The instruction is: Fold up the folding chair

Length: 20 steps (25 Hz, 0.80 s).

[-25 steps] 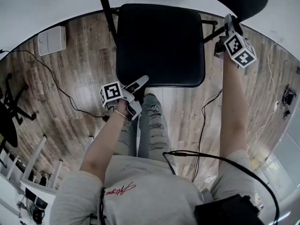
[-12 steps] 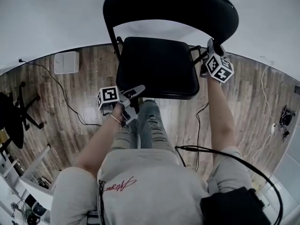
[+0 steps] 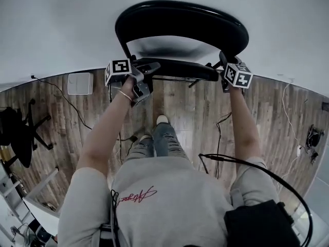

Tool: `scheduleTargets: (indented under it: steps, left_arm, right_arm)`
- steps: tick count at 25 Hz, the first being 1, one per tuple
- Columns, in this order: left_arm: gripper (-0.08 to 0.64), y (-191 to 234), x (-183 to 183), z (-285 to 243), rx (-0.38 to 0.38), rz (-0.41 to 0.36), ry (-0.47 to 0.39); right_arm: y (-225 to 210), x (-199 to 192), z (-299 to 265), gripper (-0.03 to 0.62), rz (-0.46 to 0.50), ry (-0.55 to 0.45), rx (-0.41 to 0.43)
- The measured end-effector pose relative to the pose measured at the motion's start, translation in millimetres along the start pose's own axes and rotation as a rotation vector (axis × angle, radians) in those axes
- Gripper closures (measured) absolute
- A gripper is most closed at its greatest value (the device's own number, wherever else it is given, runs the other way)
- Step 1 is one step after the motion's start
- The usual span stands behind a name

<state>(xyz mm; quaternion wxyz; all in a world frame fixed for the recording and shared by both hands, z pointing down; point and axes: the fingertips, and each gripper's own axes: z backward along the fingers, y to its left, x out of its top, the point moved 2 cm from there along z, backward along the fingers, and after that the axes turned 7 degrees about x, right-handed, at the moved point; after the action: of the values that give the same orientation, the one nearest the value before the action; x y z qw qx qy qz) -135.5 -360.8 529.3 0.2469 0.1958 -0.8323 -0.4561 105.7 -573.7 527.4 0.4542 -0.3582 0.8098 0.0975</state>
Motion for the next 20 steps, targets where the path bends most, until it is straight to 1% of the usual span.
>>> scheduleTargets:
  steps: [3, 7, 11, 16, 20]
  left_arm:
    - [0.424, -16.8, 22.5, -8.6, -0.007, -0.005, -0.016]
    - [0.433, -25.3, 35.6, -13.6, -0.02, 0.017, -0.034]
    - [0.436, -30.3, 48.0, -19.6, -0.017, 0.016, -0.042]
    - [0.434, -34.5, 61.9, -25.5, 0.007, 0.012, -0.057]
    - [0.434, -41.0, 62.9, -26.1, -0.003, 0.005, -0.045]
  right_arm:
    - [0.9, 5.2, -4.6, 0.518, 0.019, 0.035, 0.034]
    - [3.1, 8.2, -6.9, 0.52, 0.044, 0.062, 0.069]
    - [3.9, 10.4, -7.7, 0.52, 0.064, 0.07, 0.072]
    - [2.7, 13.3, -10.7, 0.52, 0.064, 0.06, 0.086]
    - [3.7, 15.3, -9.0, 0.522, 0.059, 0.047, 0.086]
